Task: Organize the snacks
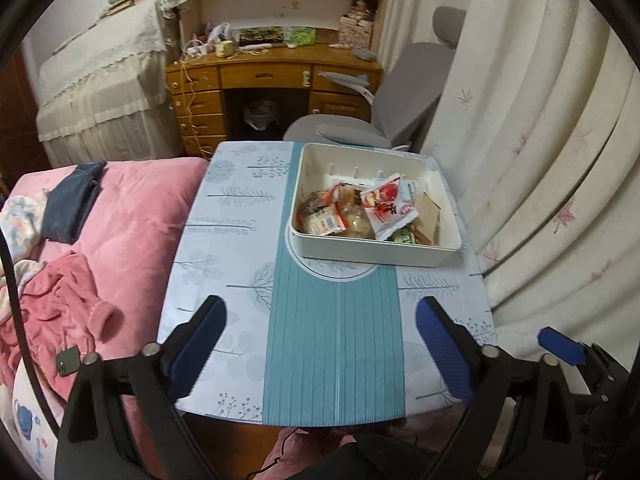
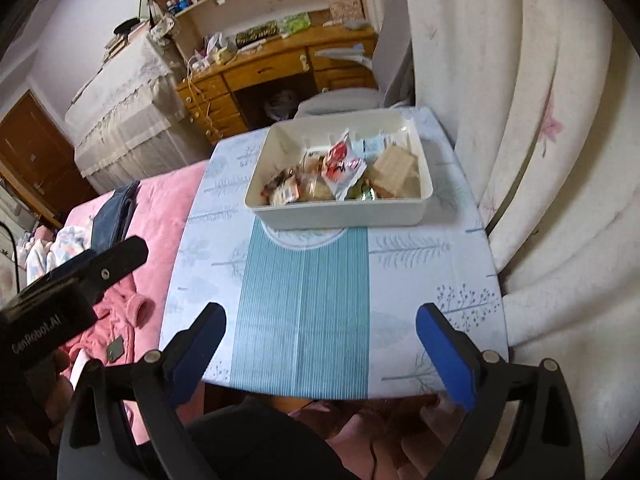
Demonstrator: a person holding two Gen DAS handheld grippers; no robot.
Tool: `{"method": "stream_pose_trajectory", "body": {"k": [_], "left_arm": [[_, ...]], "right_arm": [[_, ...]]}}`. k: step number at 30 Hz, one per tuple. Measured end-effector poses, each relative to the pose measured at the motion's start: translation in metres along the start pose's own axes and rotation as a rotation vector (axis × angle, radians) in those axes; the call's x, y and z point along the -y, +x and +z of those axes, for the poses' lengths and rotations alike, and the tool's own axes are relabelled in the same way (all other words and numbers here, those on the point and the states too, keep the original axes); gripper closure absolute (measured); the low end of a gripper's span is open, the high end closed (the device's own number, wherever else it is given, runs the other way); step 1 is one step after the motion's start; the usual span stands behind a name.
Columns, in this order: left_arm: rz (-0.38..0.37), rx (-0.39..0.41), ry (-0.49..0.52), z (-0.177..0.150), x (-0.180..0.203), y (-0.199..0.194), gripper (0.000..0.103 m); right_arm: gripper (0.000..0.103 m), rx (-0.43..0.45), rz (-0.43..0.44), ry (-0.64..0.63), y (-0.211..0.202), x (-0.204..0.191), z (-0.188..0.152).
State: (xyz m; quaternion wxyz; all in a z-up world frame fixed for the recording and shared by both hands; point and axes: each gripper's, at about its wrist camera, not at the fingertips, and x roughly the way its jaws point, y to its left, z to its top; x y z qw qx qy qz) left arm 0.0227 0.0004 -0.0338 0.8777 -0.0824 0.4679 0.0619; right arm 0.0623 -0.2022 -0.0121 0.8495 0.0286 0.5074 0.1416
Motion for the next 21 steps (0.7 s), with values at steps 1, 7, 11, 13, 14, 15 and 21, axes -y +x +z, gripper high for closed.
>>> {"method": "stream_pose_trajectory", "body": {"k": [1,7,11,13,14,15,21], "left_arm": [[0.012,0.006,0.002,-0.001,0.002,-0.001,0.002],[0.045,0.015,0.023,-0.002,0.013,0.001,0.001],[0.054,0.032,0.036,0.0,0.019,0.005,0.001],[0.059,0.033,0.042,0.0,0.021,0.007,0.001],[0.061,0.036,0.043,0.001,0.021,0.008,0.001],[0.063,0.04,0.045,0.002,0.021,0.007,0.001],[0.066,0.049,0.054,0.009,0.023,0.013,0.001]], "right_arm": [[0.001,0.007,-0.004,0.0,-0.001,0.0,-0.002],[0.0,0.015,-0.009,0.027,0.001,0.008,-0.003],[0.0,0.043,0.006,0.04,0.001,0.01,-0.001],[0.0,0.049,0.009,0.035,0.002,0.01,0.0],[0.0,0.051,0.007,0.032,0.003,0.009,0.001],[0.0,0.052,0.009,0.032,0.004,0.009,0.002],[0.0,0.054,0.016,0.035,0.008,0.009,0.007]]}}
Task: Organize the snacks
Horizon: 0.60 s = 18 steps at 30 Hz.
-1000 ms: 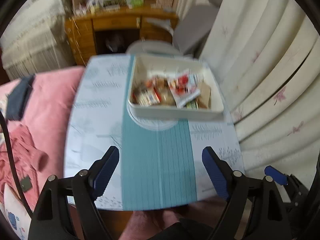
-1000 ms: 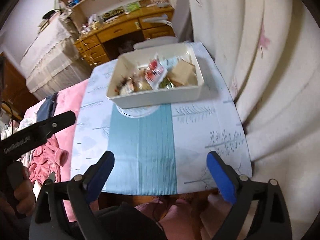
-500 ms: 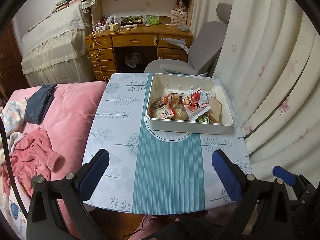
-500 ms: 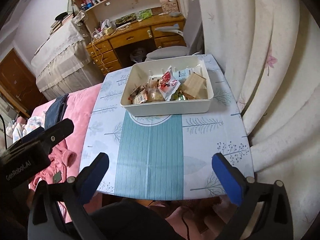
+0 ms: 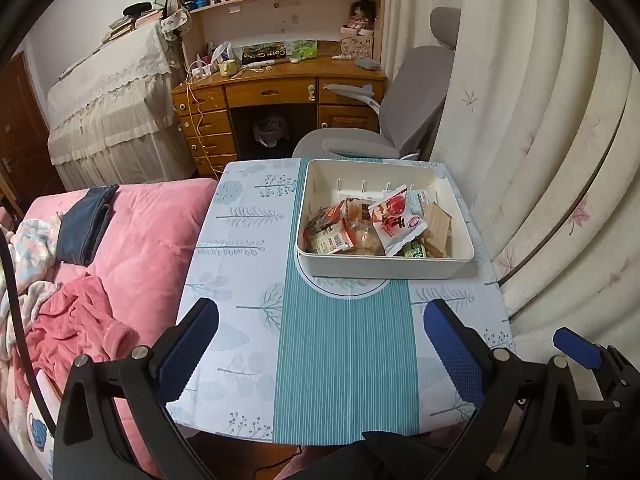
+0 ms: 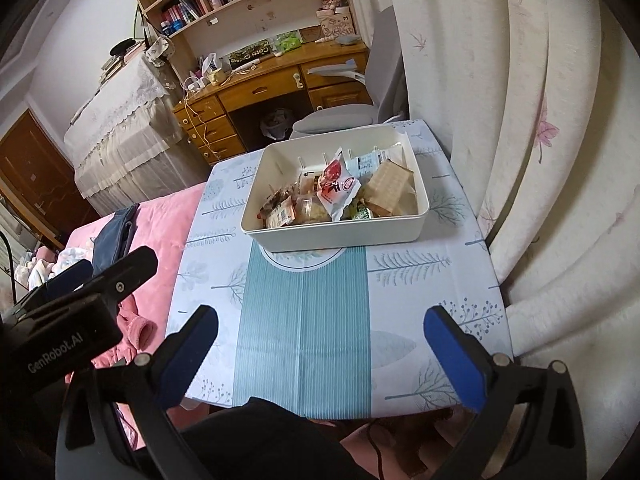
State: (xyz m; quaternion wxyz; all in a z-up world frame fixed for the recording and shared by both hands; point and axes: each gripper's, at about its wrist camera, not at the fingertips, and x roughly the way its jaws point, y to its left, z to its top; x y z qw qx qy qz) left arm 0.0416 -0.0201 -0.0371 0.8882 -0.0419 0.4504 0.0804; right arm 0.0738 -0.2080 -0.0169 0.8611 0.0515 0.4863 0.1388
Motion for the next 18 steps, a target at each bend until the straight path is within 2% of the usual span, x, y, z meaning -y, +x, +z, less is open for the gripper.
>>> {"method": "stream_pose_trajectory", "body": {"k": [18], "left_arm": [[0.0,-0.001,0.001,0.0066,0.0006,0.0052,0.001]], "right_arm": [[0.0,-0.004,0.0,0.001,0.0014,-0.0007,0.0026]]}}
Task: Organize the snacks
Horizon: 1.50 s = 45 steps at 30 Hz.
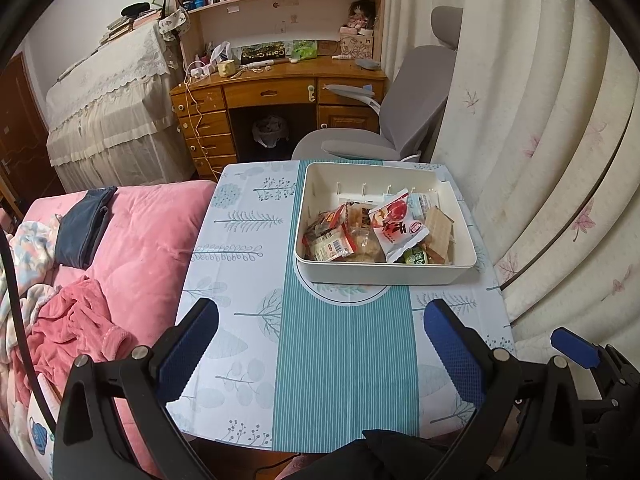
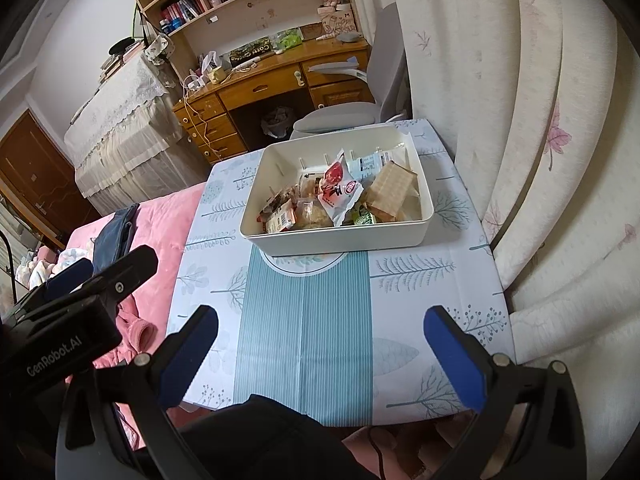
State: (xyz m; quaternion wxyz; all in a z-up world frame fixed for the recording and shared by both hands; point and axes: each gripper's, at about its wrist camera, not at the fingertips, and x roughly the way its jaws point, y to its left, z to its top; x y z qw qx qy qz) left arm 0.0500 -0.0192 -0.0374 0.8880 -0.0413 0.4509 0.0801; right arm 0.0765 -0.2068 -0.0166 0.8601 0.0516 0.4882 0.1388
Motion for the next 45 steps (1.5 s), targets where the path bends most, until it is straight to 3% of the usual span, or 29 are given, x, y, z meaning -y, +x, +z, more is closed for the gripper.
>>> {"method": "stream_pose_trajectory", "body": {"k": [45], "left_arm": [[0.0,-0.031,-0.032,0.004,-0.002,0.019,0.001]], "right_arm": [[0.0,-0.079,0.003,-0.009,0.034,0.015,0.027]]}}
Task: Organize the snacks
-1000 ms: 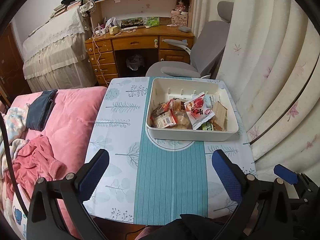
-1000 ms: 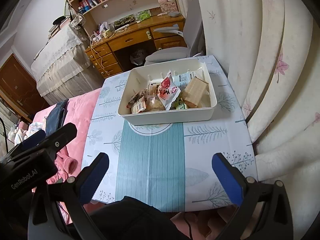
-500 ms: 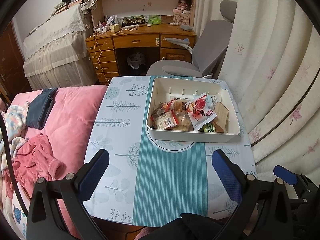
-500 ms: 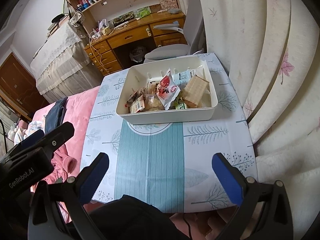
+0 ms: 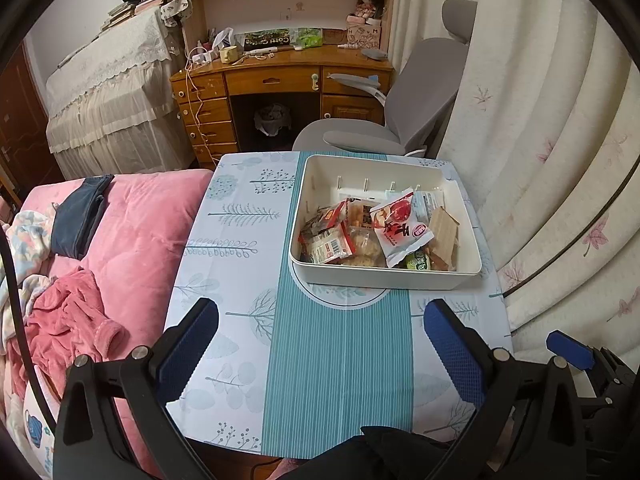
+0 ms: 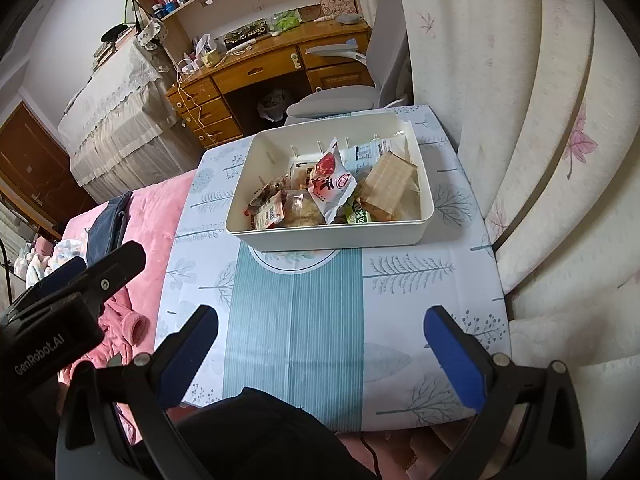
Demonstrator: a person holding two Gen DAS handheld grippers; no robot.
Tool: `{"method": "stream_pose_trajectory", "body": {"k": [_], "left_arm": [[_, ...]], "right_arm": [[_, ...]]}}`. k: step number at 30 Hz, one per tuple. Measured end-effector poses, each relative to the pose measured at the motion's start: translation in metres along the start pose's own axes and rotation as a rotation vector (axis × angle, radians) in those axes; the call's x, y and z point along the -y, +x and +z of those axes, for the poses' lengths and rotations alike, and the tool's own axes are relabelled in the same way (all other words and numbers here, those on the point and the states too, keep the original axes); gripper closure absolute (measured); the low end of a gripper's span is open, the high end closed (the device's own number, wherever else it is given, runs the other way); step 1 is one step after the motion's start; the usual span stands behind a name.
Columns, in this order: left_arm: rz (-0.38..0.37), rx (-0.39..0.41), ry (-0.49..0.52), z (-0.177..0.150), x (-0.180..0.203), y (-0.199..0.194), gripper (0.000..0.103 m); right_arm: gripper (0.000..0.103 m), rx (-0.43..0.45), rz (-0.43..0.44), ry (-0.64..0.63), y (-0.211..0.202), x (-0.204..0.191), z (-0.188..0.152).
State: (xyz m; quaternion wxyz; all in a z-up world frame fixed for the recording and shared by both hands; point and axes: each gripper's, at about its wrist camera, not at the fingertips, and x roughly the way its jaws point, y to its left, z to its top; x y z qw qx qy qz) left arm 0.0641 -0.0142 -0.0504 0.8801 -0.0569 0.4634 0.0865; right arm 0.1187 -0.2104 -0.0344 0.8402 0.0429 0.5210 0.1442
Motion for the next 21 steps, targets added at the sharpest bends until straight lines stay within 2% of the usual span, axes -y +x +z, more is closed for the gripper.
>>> {"method": "stream_pose_trajectory", "body": {"k": [21], "left_arm": [[0.021,0.001,-0.01,0.0054,0.003,0.0077,0.001]], "right_arm": [[0.0,-0.011,0.01,-0.019,0.0087,0.0013,0.0083]]}}
